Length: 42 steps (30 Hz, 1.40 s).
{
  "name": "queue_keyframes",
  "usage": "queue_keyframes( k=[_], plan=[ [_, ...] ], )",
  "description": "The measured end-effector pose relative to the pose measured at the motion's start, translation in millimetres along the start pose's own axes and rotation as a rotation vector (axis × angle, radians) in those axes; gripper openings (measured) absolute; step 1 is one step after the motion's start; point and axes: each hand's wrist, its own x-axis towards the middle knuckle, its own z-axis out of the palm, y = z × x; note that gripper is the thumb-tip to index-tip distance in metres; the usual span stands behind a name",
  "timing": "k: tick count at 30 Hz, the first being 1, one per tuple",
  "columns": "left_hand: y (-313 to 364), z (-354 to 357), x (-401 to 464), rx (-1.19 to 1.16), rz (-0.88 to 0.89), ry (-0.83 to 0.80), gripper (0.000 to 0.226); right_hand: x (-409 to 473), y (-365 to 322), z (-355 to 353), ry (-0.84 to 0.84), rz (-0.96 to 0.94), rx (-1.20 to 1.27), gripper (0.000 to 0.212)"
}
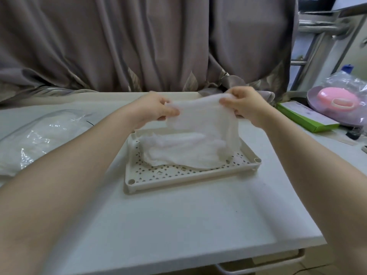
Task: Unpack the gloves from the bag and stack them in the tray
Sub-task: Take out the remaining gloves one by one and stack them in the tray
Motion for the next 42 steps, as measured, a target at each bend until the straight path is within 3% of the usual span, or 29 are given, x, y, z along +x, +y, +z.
queue_keyframes(
  k=[2, 4, 7, 11, 16, 18, 20, 22, 26, 28, 32, 35, 42],
  plan=[
    [6, 1, 4, 0.088, 0.128, 0.122, 0.007, 7, -9, -2, 0.177, -0.165, -0.088, 0.005],
    [1, 0, 4, 0.152, 0.228, 0.170, 0.012, 4, -13, -3, 0.177, -0.266, -0.245, 0.004],
    [-20, 1, -4, 0.346, 0.263, 0.101, 0.010, -13, -5, 7, -0.064, -0.307, -0.521, 0.012],
    [-45, 6, -14, 0.664, 0.214, -0.064, 0.029, -36, 13, 38, -0.458, -0.354, -0.767, 0.008],
    [-51, 7, -28, 0.777, 0.280, -0.073, 0.032, -45, 18, 54, -0.528, -0.307, -0.784, 0.028],
    [-52, 7, -35, 0.892, 0.295, -0.090, 0.032, -51, 17, 53, -0.560, -0.242, -0.726, 0.024],
    [-56, 9, -39, 0.987, 0.307, -0.151, 0.024, -55, 16, 53, -0.593, -0.114, -0.648, 0.035],
    [-58, 10, -44, 0.992, 0.272, -0.207, 0.010, -60, 17, 57, -0.551, -0.019, -0.566, 0.054],
    [-57, 12, -50, 0.929, 0.163, -0.186, 0.058, -61, 17, 74, -0.321, -0.027, -0.663, 0.043],
    [-50, 17, -48, 0.942, 0.188, -0.093, 0.066, -64, 15, 81, -0.262, 0.010, -0.683, 0.036],
    [-44, 35, -38, 1.177, 0.210, -0.028, 0.065, -65, 15, 88, -0.389, 0.038, -0.778, 0.100],
    [-52, 45, -37, 1.322, 0.117, 0.003, 0.070, -60, 19, 84, -0.492, 0.135, -0.863, 0.117],
    [-69, 40, -42, 1.172, -0.055, 0.064, 0.086, -55, 29, 62, -0.549, 0.369, -0.965, 0.149]
  ],
)
